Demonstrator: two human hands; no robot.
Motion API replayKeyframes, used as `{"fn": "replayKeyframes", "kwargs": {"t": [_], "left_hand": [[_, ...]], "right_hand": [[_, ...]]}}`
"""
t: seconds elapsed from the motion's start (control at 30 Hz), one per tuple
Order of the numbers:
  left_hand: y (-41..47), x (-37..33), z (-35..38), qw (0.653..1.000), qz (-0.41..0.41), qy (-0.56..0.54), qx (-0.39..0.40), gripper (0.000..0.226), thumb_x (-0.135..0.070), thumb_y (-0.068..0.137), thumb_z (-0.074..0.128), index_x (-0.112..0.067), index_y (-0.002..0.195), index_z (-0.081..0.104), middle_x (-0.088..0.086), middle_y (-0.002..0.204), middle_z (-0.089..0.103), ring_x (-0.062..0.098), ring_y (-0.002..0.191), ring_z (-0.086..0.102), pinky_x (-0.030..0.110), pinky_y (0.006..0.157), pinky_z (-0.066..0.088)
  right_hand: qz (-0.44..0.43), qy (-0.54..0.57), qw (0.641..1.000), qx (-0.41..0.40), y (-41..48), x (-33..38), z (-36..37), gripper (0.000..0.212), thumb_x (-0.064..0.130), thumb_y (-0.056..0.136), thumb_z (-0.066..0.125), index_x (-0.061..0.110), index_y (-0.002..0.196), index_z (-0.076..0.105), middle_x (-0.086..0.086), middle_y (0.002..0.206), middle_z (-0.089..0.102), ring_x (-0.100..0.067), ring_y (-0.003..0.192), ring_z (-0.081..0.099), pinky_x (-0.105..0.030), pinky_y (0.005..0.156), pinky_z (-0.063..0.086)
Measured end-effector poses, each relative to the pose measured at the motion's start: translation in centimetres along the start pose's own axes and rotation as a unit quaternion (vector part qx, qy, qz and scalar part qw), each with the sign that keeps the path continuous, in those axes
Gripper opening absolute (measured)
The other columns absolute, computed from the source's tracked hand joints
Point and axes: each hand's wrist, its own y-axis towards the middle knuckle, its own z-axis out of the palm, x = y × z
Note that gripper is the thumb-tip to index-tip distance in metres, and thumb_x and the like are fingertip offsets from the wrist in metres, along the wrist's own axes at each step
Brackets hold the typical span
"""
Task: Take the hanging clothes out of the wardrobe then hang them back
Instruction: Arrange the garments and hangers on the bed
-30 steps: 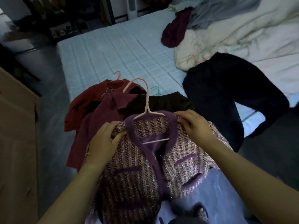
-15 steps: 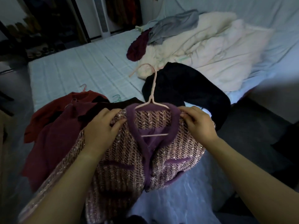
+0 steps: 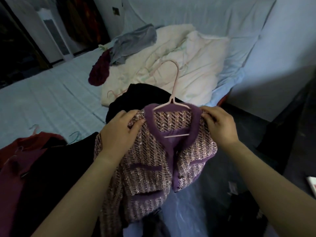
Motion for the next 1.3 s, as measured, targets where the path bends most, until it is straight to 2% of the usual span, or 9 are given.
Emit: {"fn": "replayKeyframes", "kwargs": {"t": [0.13, 0.4, 0.5, 0.77, 0.87, 1.0, 1.1, 1.2, 1.3], "left_hand": [[9.2, -2.1, 3.1, 0.999, 0.017, -0.036, -0.026, 0.042, -0.052, 0.09, 0.05, -0.026, 0.123, 0.059, 0.002, 0.112, 0.061, 0.024, 0.094, 0.059, 0.029, 0.068, 0.04], [30.3, -7.1, 6.1, 0.99, 0.048, -0.108, -0.077, 0.04, -0.053, 0.09, 0.048, -0.031, 0.122, 0.059, -0.003, 0.115, 0.062, 0.019, 0.1, 0.058, 0.031, 0.078, 0.044], [35.6, -8.0, 8.7, 0.985, 0.042, -0.144, -0.085, 0.035, -0.052, 0.09, 0.05, -0.034, 0.119, 0.06, -0.007, 0.112, 0.064, 0.015, 0.1, 0.057, 0.028, 0.076, 0.04], [49.4, -9.2, 20.0, 0.991, 0.004, -0.104, -0.088, 0.032, -0.052, 0.09, 0.049, -0.032, 0.113, 0.06, -0.005, 0.106, 0.064, 0.019, 0.099, 0.057, 0.029, 0.071, 0.038], [56.6, -11.7, 22.9, 0.984, -0.049, -0.117, -0.128, 0.029, -0.05, 0.09, 0.051, -0.034, 0.112, 0.061, -0.007, 0.106, 0.065, 0.017, 0.099, 0.058, 0.028, 0.071, 0.037], [67.9, -13.1, 24.6, 0.973, -0.091, -0.104, -0.183, 0.032, -0.051, 0.091, 0.049, -0.032, 0.113, 0.061, -0.006, 0.111, 0.065, 0.017, 0.103, 0.057, 0.029, 0.077, 0.04], [74.1, -9.4, 27.3, 0.982, -0.078, -0.086, -0.147, 0.035, -0.049, 0.089, 0.051, -0.023, 0.111, 0.061, 0.002, 0.107, 0.064, 0.023, 0.099, 0.058, 0.038, 0.079, 0.046], [76.8, -5.0, 32.4, 0.993, -0.095, -0.03, -0.068, 0.03, -0.039, 0.091, 0.057, -0.015, 0.109, 0.059, 0.01, 0.104, 0.061, 0.029, 0.098, 0.055, 0.031, 0.07, 0.034], [77.6, -2.9, 36.9, 0.99, -0.137, 0.01, -0.023, 0.04, -0.037, 0.092, 0.054, -0.02, 0.127, 0.052, 0.012, 0.115, 0.057, 0.033, 0.106, 0.052, 0.037, 0.078, 0.041]], "right_hand": [[-0.03, -0.038, 0.997, -0.058, 7.9, -3.7, -0.8, 0.019, 0.013, 0.091, 0.058, 0.011, 0.107, 0.069, -0.008, 0.094, 0.069, -0.016, 0.086, 0.059, -0.021, 0.083, 0.042], [-0.079, -0.111, 0.982, -0.133, 29.4, -9.2, -3.8, 0.026, 0.023, 0.092, 0.052, 0.012, 0.109, 0.068, -0.013, 0.092, 0.067, -0.03, 0.086, 0.06, -0.04, 0.079, 0.048], [-0.079, -0.114, 0.981, -0.133, 35.1, -12.8, -2.8, 0.027, 0.024, 0.092, 0.05, 0.013, 0.109, 0.068, -0.012, 0.093, 0.066, -0.029, 0.088, 0.06, -0.038, 0.081, 0.047], [-0.074, -0.077, 0.991, -0.086, 47.1, -27.6, 3.9, 0.027, 0.024, 0.092, 0.051, 0.012, 0.11, 0.068, -0.01, 0.095, 0.066, -0.025, 0.088, 0.059, -0.035, 0.082, 0.046], [-0.086, -0.079, 0.991, -0.061, 56.9, -32.1, 4.7, 0.03, 0.03, 0.093, 0.049, 0.017, 0.112, 0.067, -0.011, 0.092, 0.065, -0.029, 0.088, 0.058, -0.041, 0.08, 0.045], [-0.131, -0.078, 0.988, -0.032, 71.3, -35.3, 6.6, 0.032, 0.031, 0.092, 0.047, 0.019, 0.114, 0.066, -0.013, 0.094, 0.064, -0.03, 0.09, 0.057, -0.038, 0.077, 0.04], [-0.136, -0.052, 0.989, 0.012, 76.6, -37.7, 11.6, 0.031, 0.031, 0.091, 0.048, 0.02, 0.113, 0.066, -0.011, 0.1, 0.066, -0.031, 0.097, 0.058, -0.042, 0.083, 0.044], [-0.108, -0.039, 0.991, 0.067, 77.4, -41.6, 17.6, 0.032, 0.033, 0.089, 0.048, 0.021, 0.112, 0.067, -0.011, 0.103, 0.068, -0.032, 0.099, 0.06, -0.045, 0.085, 0.046], [-0.097, -0.057, 0.988, 0.107, 77.3, -45.3, 22.4, 0.031, 0.032, 0.088, 0.048, 0.023, 0.111, 0.067, -0.008, 0.104, 0.068, -0.03, 0.099, 0.059, -0.039, 0.081, 0.043]]}}
